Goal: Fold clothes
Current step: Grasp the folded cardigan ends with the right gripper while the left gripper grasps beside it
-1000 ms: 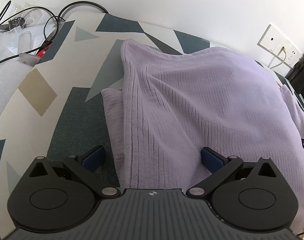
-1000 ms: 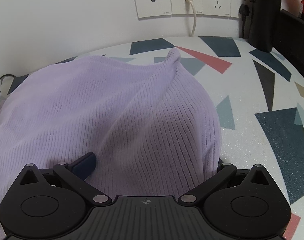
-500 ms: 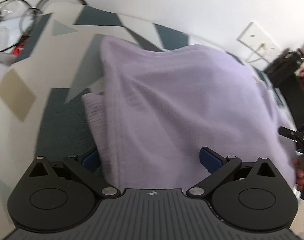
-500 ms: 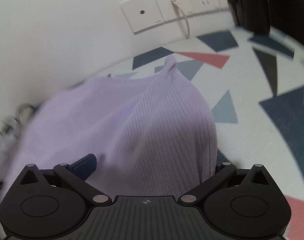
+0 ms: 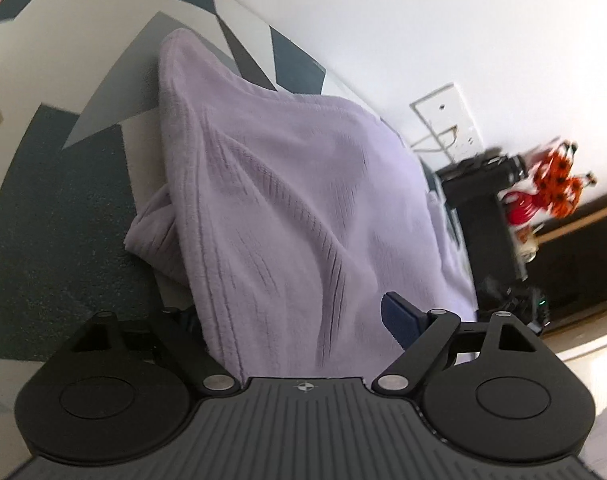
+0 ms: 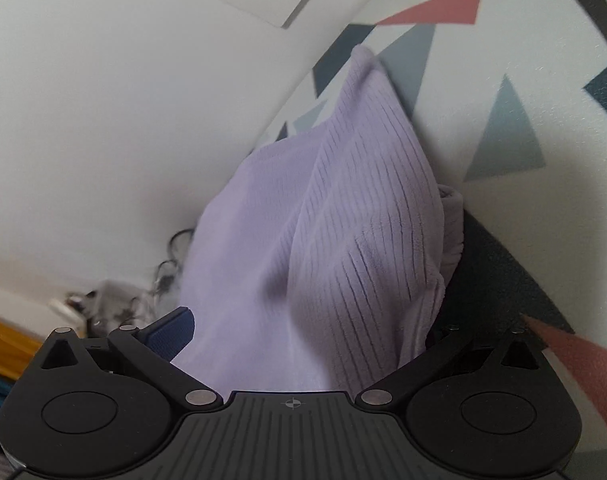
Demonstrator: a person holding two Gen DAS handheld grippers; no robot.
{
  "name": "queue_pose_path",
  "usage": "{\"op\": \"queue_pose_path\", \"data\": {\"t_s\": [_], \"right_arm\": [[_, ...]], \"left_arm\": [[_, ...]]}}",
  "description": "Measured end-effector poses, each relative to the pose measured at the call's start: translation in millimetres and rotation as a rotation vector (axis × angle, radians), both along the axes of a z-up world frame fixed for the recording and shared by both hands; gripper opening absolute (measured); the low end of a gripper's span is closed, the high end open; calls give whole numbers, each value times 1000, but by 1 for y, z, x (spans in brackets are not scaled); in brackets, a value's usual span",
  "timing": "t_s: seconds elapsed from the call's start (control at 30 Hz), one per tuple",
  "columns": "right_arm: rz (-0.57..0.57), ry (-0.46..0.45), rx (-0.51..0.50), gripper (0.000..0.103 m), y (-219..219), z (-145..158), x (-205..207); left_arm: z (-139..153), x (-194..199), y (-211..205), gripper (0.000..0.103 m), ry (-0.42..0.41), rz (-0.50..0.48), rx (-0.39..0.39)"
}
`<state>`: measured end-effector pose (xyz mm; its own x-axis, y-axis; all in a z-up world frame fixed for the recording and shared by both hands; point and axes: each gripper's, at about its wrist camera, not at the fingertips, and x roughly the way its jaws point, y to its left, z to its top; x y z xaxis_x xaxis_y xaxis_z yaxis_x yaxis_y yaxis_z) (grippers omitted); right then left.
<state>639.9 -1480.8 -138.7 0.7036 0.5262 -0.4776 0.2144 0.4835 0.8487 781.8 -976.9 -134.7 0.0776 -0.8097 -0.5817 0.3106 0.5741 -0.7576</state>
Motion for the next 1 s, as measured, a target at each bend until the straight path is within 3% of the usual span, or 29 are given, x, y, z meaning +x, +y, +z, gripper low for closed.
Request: {"op": "queue_pose_path", "data": {"t_s": [0.13,0.2,0.27,0.4,0.57,0.77,0.8,0.83,0.87,0.9,0.93,1.0], "right_arm": [[39,27,-2,102,0,2,7],[40,42,-17,102,2,4,10],[26,50,-43,102,7,7,11],[61,60,-93,102,24,13,21],[115,63,-83,102,40,12,40],[129,43,-41,102,38,6,41],[145,36,-76,99,40,8,44],[169,27,-112,91,44,12,46],[179,30,-151,81,47,14,47],[172,52,-162,53,46,14,46],[163,77,-169,36,45,12,46],[138,81,-158,35,44,13,39]], "left_arm": [[2,4,-2,86,-6,-14,4],[4,3,-8,91,-14,-12,12],[6,0,-15,102,-21,-4,19],[18,-7,-38,102,-101,-34,125],[7,2,-29,95,8,14,6],[10,0,-31,93,-17,40,33],[13,-4,-35,87,-44,45,71],[17,-7,-38,60,-73,56,121],[19,-10,-38,40,-96,75,177],[18,-12,-36,39,-95,100,193],[18,-14,-33,38,-87,128,183],[22,-23,-29,36,-111,175,188]]}}
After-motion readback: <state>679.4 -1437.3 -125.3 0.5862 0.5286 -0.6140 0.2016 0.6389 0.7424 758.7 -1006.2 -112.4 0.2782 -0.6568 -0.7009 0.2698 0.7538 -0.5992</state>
